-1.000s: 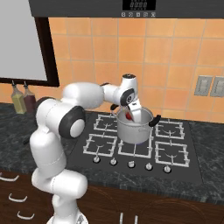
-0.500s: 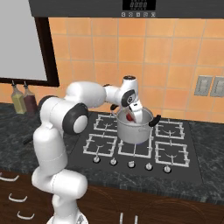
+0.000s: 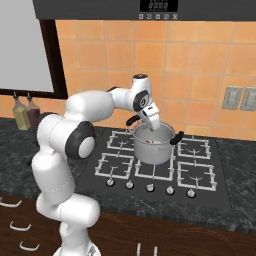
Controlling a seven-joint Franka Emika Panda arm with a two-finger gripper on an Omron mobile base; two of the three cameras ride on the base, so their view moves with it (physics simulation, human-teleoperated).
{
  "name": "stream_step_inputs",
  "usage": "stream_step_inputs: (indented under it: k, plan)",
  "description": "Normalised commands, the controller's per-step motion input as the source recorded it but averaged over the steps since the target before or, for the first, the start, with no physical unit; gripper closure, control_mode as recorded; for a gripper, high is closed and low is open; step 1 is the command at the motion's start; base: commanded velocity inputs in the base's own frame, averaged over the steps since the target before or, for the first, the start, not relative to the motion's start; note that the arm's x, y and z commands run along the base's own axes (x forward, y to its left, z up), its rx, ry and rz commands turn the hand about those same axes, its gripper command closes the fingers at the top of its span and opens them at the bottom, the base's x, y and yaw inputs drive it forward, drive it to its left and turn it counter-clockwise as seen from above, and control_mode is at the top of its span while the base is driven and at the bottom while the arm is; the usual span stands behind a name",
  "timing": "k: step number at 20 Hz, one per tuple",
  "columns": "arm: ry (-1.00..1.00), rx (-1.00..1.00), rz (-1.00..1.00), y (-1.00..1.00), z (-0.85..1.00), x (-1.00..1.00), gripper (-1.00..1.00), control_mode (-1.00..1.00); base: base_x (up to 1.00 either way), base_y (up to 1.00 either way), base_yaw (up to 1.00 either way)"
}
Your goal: Put the carrot and bell pepper in the pot. Retrieve the spatula and lightly stir the vegetables in the pot.
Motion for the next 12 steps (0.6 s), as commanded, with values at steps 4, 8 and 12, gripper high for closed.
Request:
stream_step_inputs:
  k: [4,8,12]
  plan:
    - [-0.13,-0.11,0.09,0.97,0.87,-0.99,-1.00,-1.00,0.00,0.00,0.00]
    - [-0.01,-0.17,0.07,1.00,0.48,-0.97,-1.00,-1.00,0.00,0.00,0.00]
    - [0.00,-0.20,0.10,1.00,0.03,-0.81,-1.00,-1.00,0.00,0.00,0.00]
